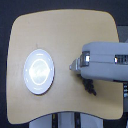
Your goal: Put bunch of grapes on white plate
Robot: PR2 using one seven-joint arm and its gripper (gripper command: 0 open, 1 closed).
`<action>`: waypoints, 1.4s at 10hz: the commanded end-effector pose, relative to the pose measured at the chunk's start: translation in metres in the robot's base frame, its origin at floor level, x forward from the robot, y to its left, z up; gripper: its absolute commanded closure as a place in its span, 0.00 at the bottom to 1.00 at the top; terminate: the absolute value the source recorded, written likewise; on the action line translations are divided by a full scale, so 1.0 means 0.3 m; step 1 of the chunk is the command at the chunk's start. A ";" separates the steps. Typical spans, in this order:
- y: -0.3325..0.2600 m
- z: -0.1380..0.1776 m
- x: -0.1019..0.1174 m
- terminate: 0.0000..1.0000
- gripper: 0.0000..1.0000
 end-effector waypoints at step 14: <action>-0.008 0.025 -0.010 0.00 1.00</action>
